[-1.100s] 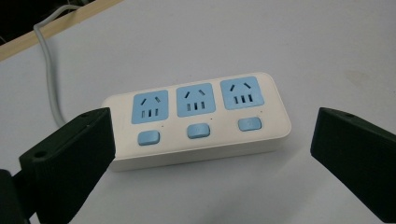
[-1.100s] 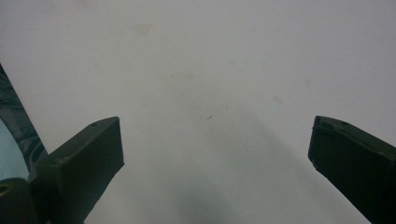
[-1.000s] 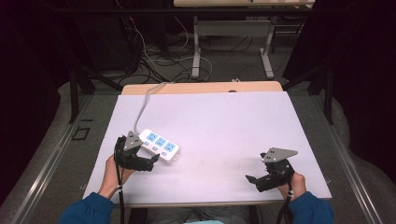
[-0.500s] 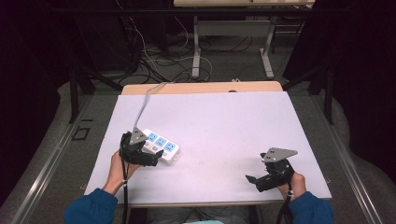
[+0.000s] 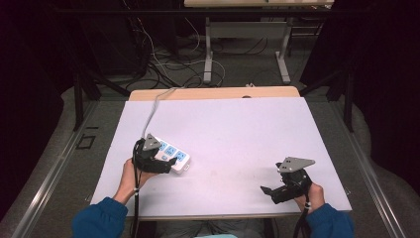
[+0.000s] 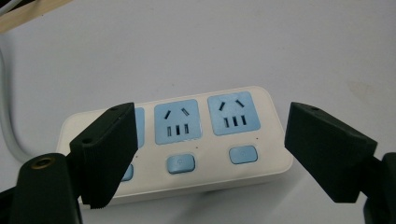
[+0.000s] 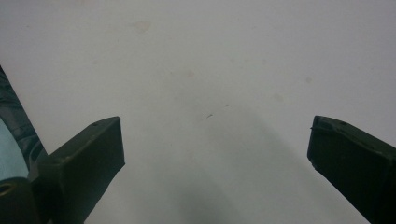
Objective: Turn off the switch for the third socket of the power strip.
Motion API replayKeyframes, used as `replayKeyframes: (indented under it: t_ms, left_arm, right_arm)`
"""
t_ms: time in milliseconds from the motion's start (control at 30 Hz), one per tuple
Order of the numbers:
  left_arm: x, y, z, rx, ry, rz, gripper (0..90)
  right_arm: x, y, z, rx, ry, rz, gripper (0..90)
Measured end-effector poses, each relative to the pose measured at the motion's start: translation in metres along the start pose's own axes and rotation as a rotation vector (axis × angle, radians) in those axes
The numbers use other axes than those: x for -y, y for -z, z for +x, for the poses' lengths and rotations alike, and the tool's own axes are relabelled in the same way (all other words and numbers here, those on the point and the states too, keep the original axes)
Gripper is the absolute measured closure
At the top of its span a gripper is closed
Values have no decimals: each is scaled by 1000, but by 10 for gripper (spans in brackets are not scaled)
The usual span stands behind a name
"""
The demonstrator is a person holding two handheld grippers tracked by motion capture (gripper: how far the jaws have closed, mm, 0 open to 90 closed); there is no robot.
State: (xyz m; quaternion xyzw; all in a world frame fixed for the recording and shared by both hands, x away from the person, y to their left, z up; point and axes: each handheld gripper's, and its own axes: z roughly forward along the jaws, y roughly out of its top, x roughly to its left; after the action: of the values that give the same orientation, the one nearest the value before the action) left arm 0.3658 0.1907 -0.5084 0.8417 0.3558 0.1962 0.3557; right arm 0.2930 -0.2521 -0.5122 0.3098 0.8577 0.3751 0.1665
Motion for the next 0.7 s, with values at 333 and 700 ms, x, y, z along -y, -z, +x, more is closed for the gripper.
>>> replayKeyframes:
  t_ms: [333,700]
  left_arm:
    - [3,-2,-3,82,-28,10,642]
    - [7,-9,-8,125,-48,24,899]
  right_arm:
    - [0,-1,1,14,2,-1,41]
    - [0,-1,1,11,8,0,41]
